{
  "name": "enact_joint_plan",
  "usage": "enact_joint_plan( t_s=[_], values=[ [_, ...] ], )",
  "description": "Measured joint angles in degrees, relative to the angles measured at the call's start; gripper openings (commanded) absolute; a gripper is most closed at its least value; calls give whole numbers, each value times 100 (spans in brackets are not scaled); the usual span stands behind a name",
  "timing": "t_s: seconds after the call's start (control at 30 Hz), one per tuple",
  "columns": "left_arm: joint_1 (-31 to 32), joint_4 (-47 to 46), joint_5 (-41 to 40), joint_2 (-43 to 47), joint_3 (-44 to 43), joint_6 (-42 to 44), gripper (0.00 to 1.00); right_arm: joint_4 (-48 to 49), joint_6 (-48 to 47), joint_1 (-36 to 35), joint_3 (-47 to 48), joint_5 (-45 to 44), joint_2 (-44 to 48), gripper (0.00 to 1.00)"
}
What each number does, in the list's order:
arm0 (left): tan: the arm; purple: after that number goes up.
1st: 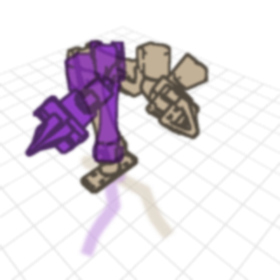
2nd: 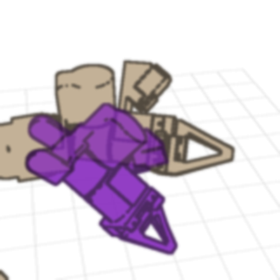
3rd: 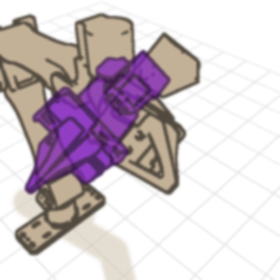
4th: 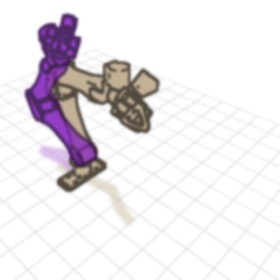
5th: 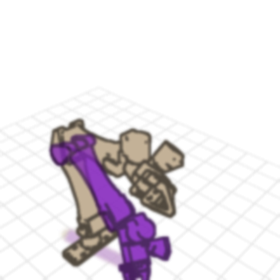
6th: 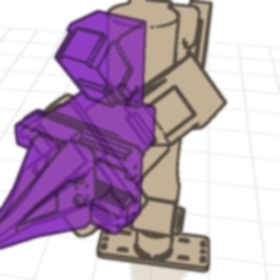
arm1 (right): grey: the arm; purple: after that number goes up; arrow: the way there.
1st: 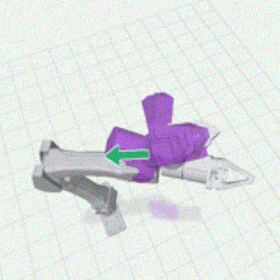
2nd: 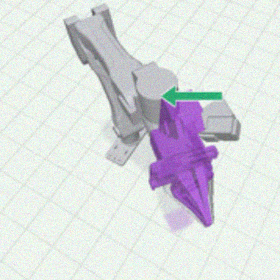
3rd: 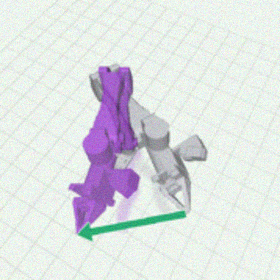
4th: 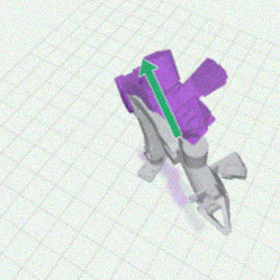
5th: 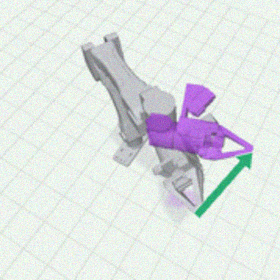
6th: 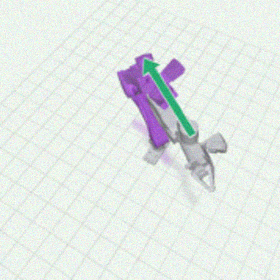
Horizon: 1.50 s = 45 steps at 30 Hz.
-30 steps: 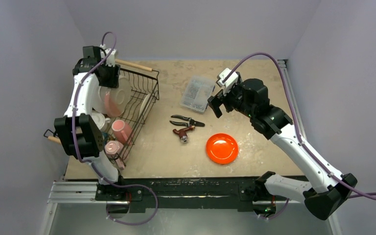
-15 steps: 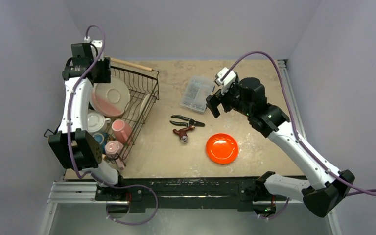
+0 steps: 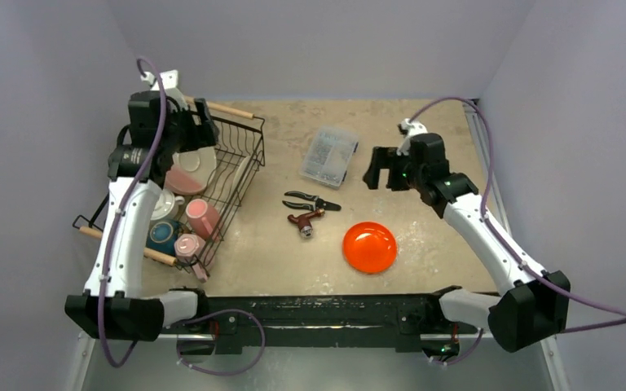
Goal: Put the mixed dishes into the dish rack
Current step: Insert the plate into the dish rack, then pick up the plate at the center of the board.
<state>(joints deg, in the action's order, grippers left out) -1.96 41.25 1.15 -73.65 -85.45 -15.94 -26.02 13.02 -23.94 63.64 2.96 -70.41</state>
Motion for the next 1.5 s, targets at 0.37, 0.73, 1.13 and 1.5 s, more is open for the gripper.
enact_joint_plan(
  t_s=[0.37,0.73,1.13,1.5],
  values=[
    [2122,-177,957,1134,1305,-160,75,-11,2649,1967,-3056,905,789,86],
    [3001,-210,1366,1106,1375,-251,75,699,3051,2210,-3814,1416,772,51],
    [3010,-201,1379,1008,1123,-188,74,953,2006,2214,-3567,1858,-170,16],
    [3182,-140,1419,804,1099,-50,81,317,1738,2214,-2780,2151,-203,0]
  ],
)
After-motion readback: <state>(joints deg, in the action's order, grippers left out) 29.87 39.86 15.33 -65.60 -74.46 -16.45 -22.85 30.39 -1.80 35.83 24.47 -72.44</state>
